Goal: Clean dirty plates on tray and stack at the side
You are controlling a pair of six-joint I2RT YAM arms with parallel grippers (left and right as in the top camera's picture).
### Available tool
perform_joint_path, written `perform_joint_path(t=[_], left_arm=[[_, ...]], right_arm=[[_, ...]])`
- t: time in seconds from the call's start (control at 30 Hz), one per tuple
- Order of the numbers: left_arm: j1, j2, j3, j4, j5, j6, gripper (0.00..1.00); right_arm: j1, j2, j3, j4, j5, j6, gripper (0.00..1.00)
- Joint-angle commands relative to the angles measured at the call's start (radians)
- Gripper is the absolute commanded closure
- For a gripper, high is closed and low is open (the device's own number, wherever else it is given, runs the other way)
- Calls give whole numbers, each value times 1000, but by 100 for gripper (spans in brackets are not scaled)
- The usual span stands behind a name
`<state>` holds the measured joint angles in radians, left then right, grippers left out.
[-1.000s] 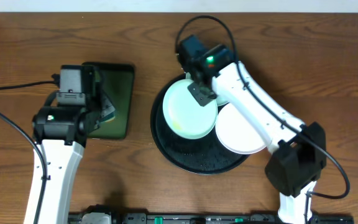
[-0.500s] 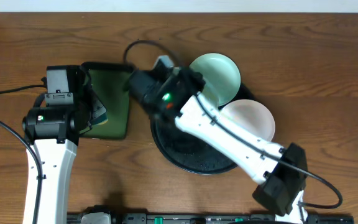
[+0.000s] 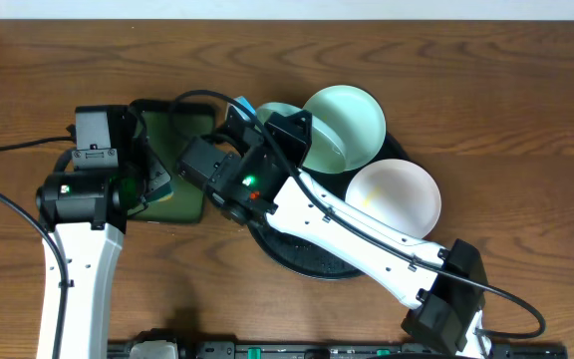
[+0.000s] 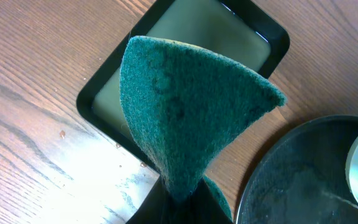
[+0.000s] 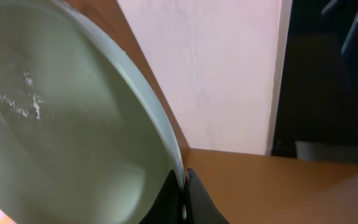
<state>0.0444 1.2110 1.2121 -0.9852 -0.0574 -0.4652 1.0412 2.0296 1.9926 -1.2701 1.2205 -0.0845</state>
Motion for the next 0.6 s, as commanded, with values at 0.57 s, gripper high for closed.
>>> perform_joint_path(t=[0.57], left_arm=[[5,3,-4,-9,2,20,93]], right_arm=[[-527,-58,-5,62,-1386,-61,99]])
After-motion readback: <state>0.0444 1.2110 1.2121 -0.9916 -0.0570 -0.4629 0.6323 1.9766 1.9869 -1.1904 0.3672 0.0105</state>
